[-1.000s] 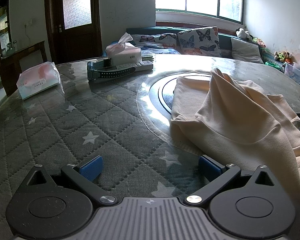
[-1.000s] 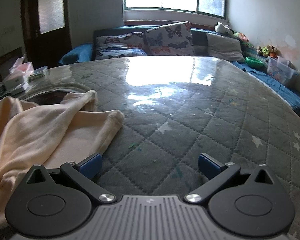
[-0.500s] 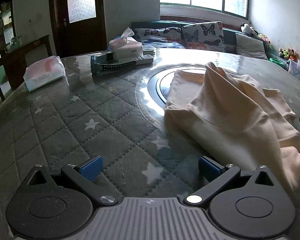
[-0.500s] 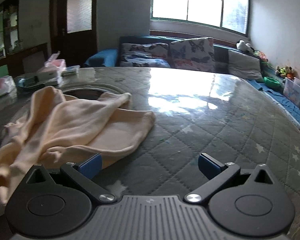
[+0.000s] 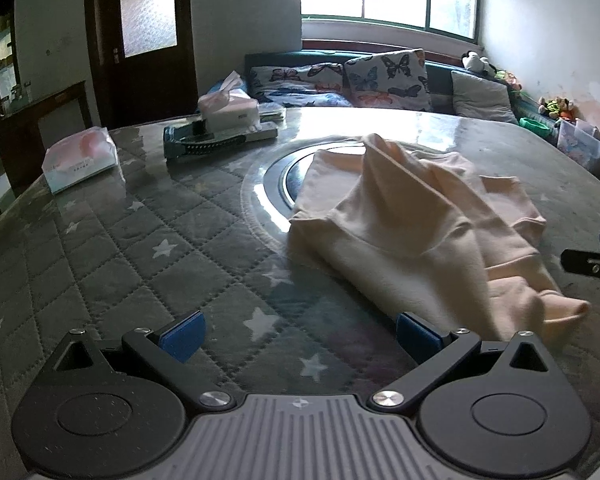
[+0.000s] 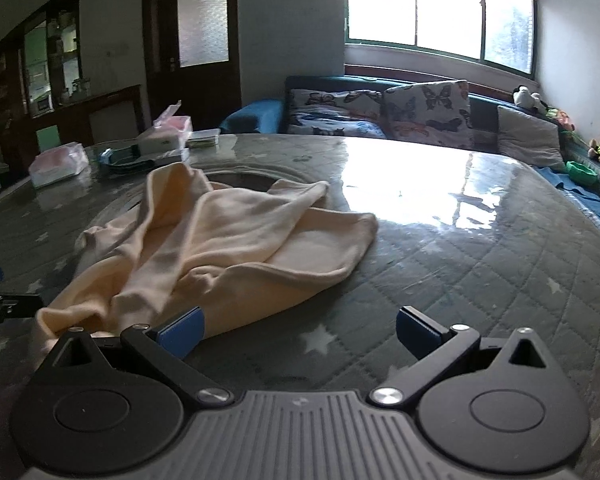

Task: Fold clothes
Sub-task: 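Move both grippers toward the crumpled cream sweatshirt on the table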

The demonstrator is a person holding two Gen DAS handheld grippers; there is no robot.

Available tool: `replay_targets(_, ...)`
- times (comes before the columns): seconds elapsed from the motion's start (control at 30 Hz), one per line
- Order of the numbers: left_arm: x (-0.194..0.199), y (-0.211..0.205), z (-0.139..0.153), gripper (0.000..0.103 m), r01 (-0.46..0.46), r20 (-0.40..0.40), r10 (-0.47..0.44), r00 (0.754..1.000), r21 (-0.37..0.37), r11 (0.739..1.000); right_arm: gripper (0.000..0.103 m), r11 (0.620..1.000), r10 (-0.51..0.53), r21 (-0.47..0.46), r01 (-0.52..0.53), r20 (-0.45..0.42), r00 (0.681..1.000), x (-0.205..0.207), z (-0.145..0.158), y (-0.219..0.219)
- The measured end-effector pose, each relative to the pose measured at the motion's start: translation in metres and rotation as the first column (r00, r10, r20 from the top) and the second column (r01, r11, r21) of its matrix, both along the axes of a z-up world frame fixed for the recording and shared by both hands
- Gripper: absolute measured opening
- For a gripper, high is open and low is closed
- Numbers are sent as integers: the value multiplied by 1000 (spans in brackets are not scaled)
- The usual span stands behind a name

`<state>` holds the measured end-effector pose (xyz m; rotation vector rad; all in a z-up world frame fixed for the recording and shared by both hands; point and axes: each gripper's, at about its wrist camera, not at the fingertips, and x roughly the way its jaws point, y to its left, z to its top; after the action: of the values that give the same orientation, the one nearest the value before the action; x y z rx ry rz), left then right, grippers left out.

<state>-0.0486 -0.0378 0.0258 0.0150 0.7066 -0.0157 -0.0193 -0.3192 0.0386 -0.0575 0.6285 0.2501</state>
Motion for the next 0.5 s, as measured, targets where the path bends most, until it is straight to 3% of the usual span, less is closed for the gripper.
replay_targets(0.5, -18, -19, 15, 103, 47, 25, -47, 999, 1, 999, 99, 999, 45, 2, -45, -7, 999, -20, 9, 14)
